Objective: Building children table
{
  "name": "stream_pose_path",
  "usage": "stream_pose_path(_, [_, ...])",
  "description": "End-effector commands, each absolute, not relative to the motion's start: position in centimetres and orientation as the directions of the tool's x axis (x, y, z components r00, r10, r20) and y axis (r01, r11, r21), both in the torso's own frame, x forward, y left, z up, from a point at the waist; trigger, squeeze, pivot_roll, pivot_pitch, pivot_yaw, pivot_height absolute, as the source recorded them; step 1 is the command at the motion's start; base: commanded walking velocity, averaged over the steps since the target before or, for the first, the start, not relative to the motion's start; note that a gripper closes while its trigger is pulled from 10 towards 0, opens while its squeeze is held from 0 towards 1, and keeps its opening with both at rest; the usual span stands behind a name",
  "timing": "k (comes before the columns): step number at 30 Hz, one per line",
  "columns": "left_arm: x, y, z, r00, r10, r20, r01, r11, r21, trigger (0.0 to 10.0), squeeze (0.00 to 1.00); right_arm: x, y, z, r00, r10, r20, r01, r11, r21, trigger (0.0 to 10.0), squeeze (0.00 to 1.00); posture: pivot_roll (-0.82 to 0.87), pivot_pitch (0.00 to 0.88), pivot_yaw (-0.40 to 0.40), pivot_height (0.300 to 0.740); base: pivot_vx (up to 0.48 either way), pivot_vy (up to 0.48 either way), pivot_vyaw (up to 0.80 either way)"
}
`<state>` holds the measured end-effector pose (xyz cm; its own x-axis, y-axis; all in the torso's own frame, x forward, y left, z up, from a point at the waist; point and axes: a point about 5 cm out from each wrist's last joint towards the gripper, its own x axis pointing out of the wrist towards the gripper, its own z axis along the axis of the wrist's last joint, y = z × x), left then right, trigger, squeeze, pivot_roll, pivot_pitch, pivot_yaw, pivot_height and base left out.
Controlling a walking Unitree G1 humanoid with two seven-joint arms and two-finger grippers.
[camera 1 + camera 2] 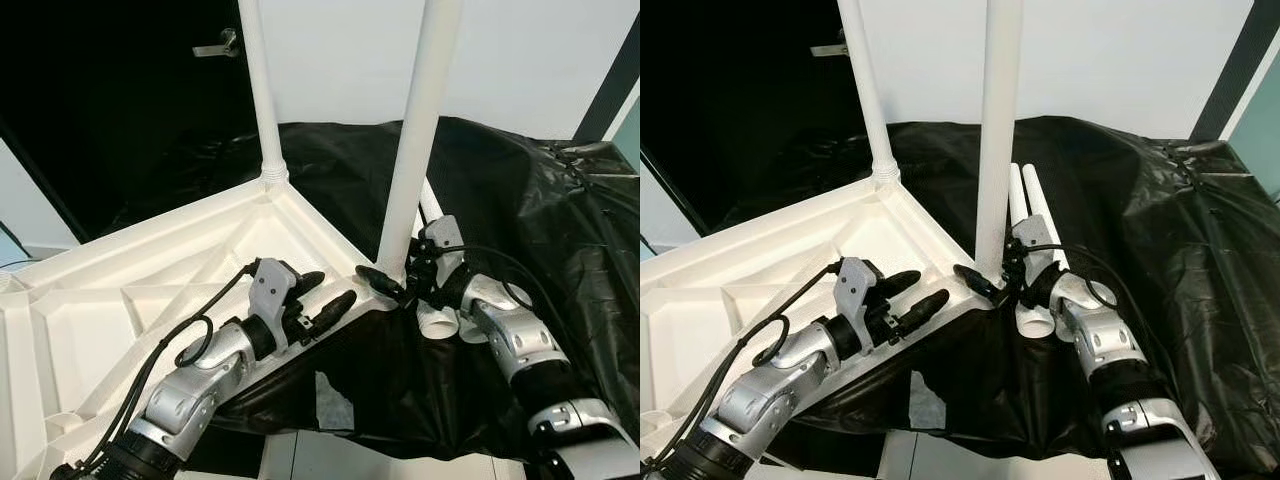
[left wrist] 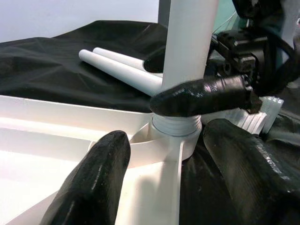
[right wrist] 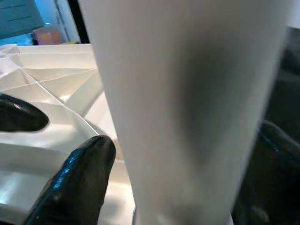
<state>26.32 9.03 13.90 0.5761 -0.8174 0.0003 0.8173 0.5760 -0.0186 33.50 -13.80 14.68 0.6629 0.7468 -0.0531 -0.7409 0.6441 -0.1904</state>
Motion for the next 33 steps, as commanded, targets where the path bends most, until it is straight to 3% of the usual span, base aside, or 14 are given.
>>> stream_pose_path(1, [24.5, 8.2, 14.0, 0.239, -0.971, 0.004, 0.971, 0.239, 0.007, 10.0, 0.00, 33.5, -13.8, 14.6, 0.645, 0.760, -0.075, -0.756, 0.621, -0.207, 9.4, 0.00, 0.04, 0.000, 0.026, 0.740, 0.000, 0.000, 0.00])
stream_pose_path(2, [24.6, 8.1, 14.0, 0.239, -0.971, 0.004, 0.971, 0.239, 0.010, 10.0, 0.00, 33.6, -13.9, 14.7, 0.637, 0.766, -0.080, -0.762, 0.612, -0.212, 0.0, 0.00, 0.04, 0.000, 0.023, 0.740, 0.000, 0.000, 0.00])
stream_pose_path(13, [24.8, 7.8, 14.0, 0.240, -0.971, 0.001, 0.970, 0.240, 0.033, 10.0, 0.00, 34.0, -14.9, 14.0, 0.660, 0.745, -0.098, -0.745, 0.631, -0.216, 0.0, 0.00, 0.04, 0.000, 0.015, 0.740, 0.000, 0.000, 0.00])
stream_pose_path(14, [24.8, 7.7, 14.0, 0.239, -0.971, -0.001, 0.970, 0.238, 0.037, 10.0, 0.00, 33.9, -14.8, 13.7, 0.677, 0.730, -0.091, -0.731, 0.654, -0.195, 4.5, 0.00, 0.05, 0.000, 0.013, 0.740, 0.000, 0.000, 0.00])
stream_pose_path(17, [24.8, 7.7, 14.0, 0.238, -0.971, -0.002, 0.971, 0.237, 0.040, 10.0, 0.00, 33.9, -14.7, 13.6, 0.689, 0.719, -0.086, -0.721, 0.669, -0.179, 4.5, 0.00, 0.05, 0.000, 0.013, 0.740, 0.000, 0.000, 0.00])
stream_pose_path(18, [24.8, 7.7, 14.0, 0.238, -0.971, -0.002, 0.970, 0.238, 0.044, 10.0, 0.00, 33.7, -14.6, 13.3, 0.707, 0.702, -0.080, -0.703, 0.687, -0.184, 10.0, 0.00, 0.05, 0.000, 0.007, 0.740, 0.000, 0.000, 0.00])
stream_pose_path(19, [24.8, 7.7, 14.0, 0.238, -0.971, -0.002, 0.970, 0.238, 0.044, 10.0, 0.00, 33.7, -14.6, 13.3, 0.707, 0.702, -0.080, -0.703, 0.687, -0.184, 10.0, 0.00, 0.05, 0.000, 0.007, 0.740, 0.000, 0.000, 0.00])
stream_pose_path(23, [24.9, 7.9, 14.0, 0.258, -0.966, 0.001, 0.965, 0.257, 0.056, 10.0, 0.00, 33.1, -13.9, 11.8, 0.851, 0.521, -0.064, -0.523, 0.832, -0.185, 10.0, 0.00, 0.06, 0.000, 0.004, 0.740, 0.000, 0.000, 0.00])
stream_pose_path(25, [24.9, 7.9, 14.0, 0.258, -0.966, 0.001, 0.965, 0.257, 0.056, 10.0, 0.00, 33.1, -13.9, 11.8, 0.851, 0.521, -0.064, -0.523, 0.832, -0.185, 10.0, 0.00, 0.06, 0.000, 0.004, 0.740, 0.000, 0.000, 0.00])
stream_pose_path(30, [24.9, 8.1, 14.1, 0.265, -0.964, 0.005, 0.962, 0.265, 0.061, 10.0, 0.00, 32.5, -13.2, 10.9, 0.948, 0.314, -0.050, -0.317, 0.945, -0.086, 10.0, 0.00, 0.06, 0.000, 0.003, 0.740, 0.000, 0.000, 0.00])
stream_pose_path(33, [24.9, 8.1, 14.1, 0.266, -0.964, 0.006, 0.962, 0.266, 0.062, 10.0, 0.00, 32.2, -12.8, 10.8, 0.960, 0.277, -0.046, -0.280, 0.956, -0.086, 10.0, 0.00, 0.05, 0.000, 0.005, 0.740, 0.000, 0.000, 0.00])
